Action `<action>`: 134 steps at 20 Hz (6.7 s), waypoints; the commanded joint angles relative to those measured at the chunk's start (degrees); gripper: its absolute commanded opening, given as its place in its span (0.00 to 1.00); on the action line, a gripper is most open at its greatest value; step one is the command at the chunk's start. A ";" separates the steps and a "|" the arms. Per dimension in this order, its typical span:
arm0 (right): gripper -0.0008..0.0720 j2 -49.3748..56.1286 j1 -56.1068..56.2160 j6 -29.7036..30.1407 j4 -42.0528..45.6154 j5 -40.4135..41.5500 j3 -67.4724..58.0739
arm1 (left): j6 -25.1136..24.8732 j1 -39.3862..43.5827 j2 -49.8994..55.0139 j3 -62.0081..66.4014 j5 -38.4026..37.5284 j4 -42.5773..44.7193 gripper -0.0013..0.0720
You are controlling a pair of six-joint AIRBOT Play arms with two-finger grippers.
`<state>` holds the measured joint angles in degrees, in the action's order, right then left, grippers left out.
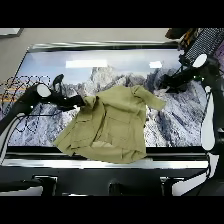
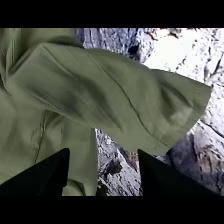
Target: Fold the clothes and pants, and hang the long-sleeved shirts on hangers.
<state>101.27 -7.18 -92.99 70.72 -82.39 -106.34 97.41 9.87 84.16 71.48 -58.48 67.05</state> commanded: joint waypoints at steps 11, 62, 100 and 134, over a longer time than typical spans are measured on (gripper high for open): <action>0.86 -31.98 -2.45 7.13 -10.73 5.95 60.52 | -11.63 -19.41 -30.67 -35.89 -8.28 -9.94 0.95; 0.05 -59.19 10.19 1.99 5.46 17.46 -11.85 | -7.65 -5.20 -40.37 36.30 -5.86 -2.23 0.04; 0.84 -25.77 -4.20 1.42 -4.76 -0.94 23.85 | 6.64 -4.57 -11.08 -0.66 -9.20 -2.99 0.87; 0.05 -49.24 13.20 -11.96 -20.55 28.81 78.34 | 22.08 19.89 -19.19 -42.14 14.51 -19.21 0.87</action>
<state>53.63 5.96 -104.71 50.28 -52.18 -28.03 121.23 29.71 62.83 29.39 -46.50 51.00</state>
